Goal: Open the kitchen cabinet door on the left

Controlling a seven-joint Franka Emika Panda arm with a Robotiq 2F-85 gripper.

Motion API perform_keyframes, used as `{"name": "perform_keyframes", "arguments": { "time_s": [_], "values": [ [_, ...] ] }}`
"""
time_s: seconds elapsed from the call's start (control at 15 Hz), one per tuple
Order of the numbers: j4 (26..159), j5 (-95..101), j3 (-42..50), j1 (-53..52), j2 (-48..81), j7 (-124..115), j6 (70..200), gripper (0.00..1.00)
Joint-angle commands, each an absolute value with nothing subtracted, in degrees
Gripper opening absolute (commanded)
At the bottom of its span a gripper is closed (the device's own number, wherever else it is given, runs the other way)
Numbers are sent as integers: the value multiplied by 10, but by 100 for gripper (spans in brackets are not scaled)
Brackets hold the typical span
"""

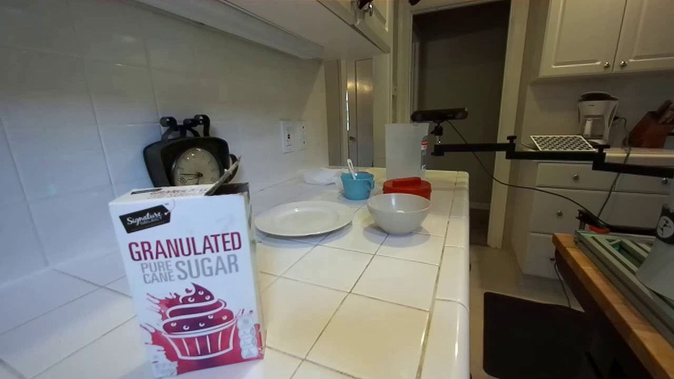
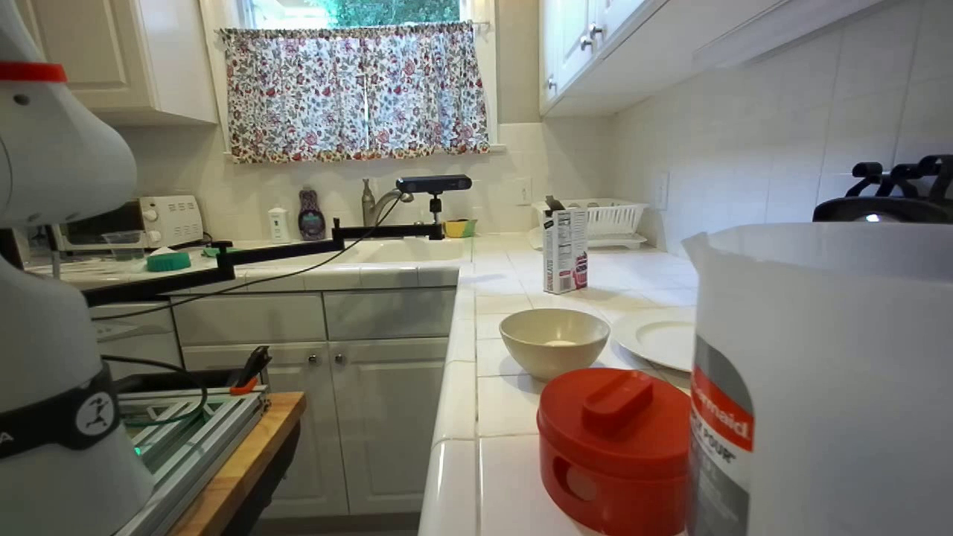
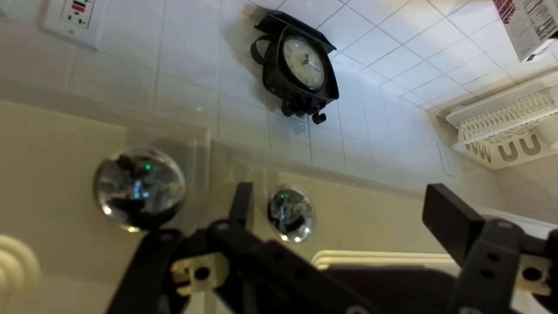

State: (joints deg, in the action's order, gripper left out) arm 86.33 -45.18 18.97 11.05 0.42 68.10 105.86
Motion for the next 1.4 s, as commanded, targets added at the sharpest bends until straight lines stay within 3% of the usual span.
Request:
{"name": "perform_keyframes", "arguments": {
  "time_s": [0.0, 0.13, 0.53, 0.6, 0.73, 0.8, 1.07, 1.33],
  "values": [
    [826, -493, 179, 135, 31, 722, 1031, 92],
    [825, -496, 178, 137, 31, 727, 1029, 79],
    [821, -503, 175, 142, 29, 736, 1026, 69],
    [821, -504, 175, 143, 28, 736, 1024, 59],
    [824, -504, 175, 144, 26, 740, 1021, 55],
    [825, -501, 175, 146, 27, 741, 1023, 47],
    [826, -503, 174, 150, 27, 748, 1018, 41],
    [832, -499, 172, 152, 21, 750, 1021, 24]
  ]
}}
